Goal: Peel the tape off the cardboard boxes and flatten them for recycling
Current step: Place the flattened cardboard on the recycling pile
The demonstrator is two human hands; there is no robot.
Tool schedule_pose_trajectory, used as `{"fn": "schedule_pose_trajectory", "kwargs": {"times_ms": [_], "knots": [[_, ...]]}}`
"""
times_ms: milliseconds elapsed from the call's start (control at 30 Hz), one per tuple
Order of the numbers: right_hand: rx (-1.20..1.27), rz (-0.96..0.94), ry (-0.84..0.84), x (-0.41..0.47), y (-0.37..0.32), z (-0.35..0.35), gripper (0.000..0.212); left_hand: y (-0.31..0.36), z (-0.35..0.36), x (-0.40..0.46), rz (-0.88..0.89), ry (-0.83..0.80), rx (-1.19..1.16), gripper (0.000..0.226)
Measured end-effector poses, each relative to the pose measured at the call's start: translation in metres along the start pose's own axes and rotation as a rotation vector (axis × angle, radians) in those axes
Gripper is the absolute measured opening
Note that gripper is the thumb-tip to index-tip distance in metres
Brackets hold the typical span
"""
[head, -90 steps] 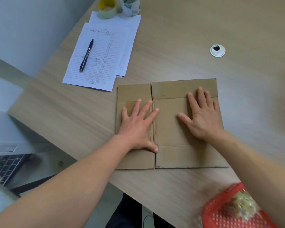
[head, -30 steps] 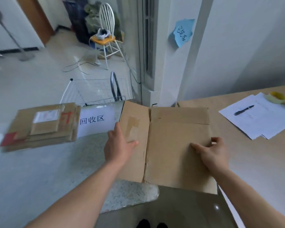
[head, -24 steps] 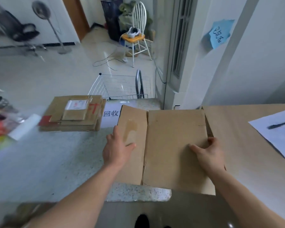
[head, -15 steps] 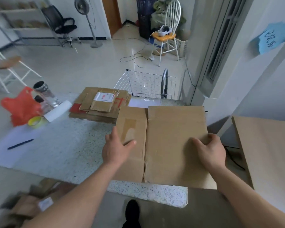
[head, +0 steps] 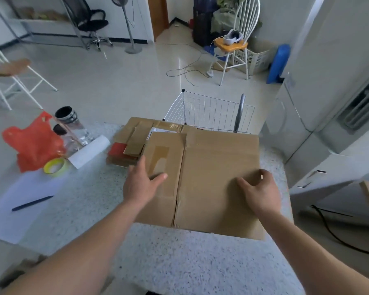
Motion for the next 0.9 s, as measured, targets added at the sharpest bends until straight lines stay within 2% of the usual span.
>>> {"fn": "schedule_pose_trajectory", "kwargs": {"times_ms": [200,300,400,633,800,900], "knots": [[-0.037,-0.005,-0.023,0.040,-0.085,0.112,0.064,-0.042,-0.046,0.136,-0.005,-0.013,0.015,0.089],[-0.040,-0.017,-0.033,0.063,-0.116,0.157,0.052,-0.053,-0.064,0.193,0.000,-0.009,0.027,0.083],[-0.062,-0.017,-0.027,0.087,-0.138,0.197,0.049,-0.058,-0.072,0.241,0.017,0.007,0.052,0.077],[-0.147,0.000,-0.038,0.125,-0.145,0.260,0.067,-0.082,-0.046,0.310,0.011,-0.019,0.050,0.071],[-0.210,0.001,-0.036,0.136,-0.131,0.289,0.052,-0.101,-0.013,0.330,0.023,-0.070,0.060,0.065],[-0.252,-0.027,-0.006,0.134,-0.120,0.300,0.052,-0.113,0.007,0.332,0.010,-0.122,0.114,0.064]]}}
Point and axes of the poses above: each hand's wrist, its own x-axis towards the middle knuckle, its own z-axis out of the palm, y = z × x, the point moved 8 cm from there along x, towards the middle knuckle, and after that the axes turned 1 degree about -z, right-handed, at the moved point
